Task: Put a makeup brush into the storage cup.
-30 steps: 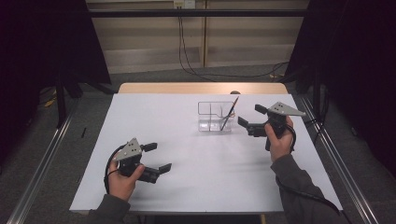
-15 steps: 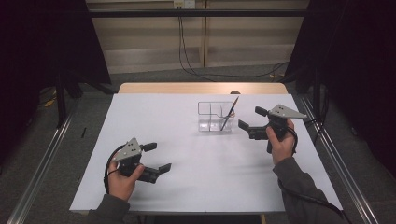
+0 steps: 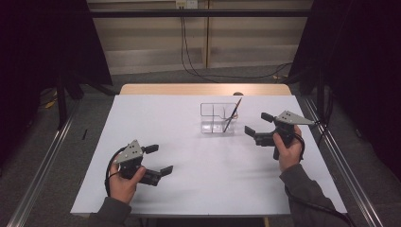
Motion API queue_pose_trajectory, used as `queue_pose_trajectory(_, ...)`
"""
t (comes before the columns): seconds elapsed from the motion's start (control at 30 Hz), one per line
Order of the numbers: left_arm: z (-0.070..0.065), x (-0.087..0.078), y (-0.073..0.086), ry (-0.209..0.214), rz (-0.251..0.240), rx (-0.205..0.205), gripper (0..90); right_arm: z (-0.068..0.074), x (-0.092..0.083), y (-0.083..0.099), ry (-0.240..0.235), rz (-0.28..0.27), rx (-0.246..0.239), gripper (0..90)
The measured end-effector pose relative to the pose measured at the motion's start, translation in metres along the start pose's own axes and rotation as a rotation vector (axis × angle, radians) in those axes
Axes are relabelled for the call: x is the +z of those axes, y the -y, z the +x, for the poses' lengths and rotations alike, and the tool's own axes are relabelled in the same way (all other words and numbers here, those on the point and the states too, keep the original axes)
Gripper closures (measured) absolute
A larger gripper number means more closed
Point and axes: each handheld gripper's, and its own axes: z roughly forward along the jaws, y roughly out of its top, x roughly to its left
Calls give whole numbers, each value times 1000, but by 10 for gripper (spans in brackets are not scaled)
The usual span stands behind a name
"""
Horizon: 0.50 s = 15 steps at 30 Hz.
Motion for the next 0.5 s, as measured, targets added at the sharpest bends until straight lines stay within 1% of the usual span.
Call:
queue_pose_trajectory(0.07,0,-1,-1,-13,9,2,25,0,-1,1,6,0,-6,43)
queue_pose_trajectory(0.1,0,0,0,-8,5,1,25,0,-2,2,-5,9,-10,43)
queue_pose_trajectory(0.13,0,0,0,1,-1,0,25,1,-2,2,4,3,-5,43)
queue_pose_trajectory(0.17,0,0,0,1,1,0,25,1,-3,3,1,6,-6,43)
queue_pose_trajectory(0.2,-1,0,0,-12,11,2,26,0,-4,3,-2,8,-9,43)
queue_pose_trajectory(0.27,-1,0,0,-12,10,0,25,0,-5,4,4,8,-12,43)
queue_pose_trajectory(0.3,0,0,0,1,2,0,25,0,-6,5,-10,19,-15,43)
queue_pose_trajectory(0.33,0,0,0,0,2,-1,25,1,-6,6,1,18,-8,44)
queue_pose_trajectory(0.4,0,0,0,2,2,0,26,0,-8,7,-10,23,-9,44)
queue_pose_trajectory(0.47,-1,0,0,-5,4,0,25,1,-8,8,-5,27,-15,44)
queue_pose_trajectory(0.5,0,0,0,-1,4,-1,25,1,-9,8,-2,26,-16,44)
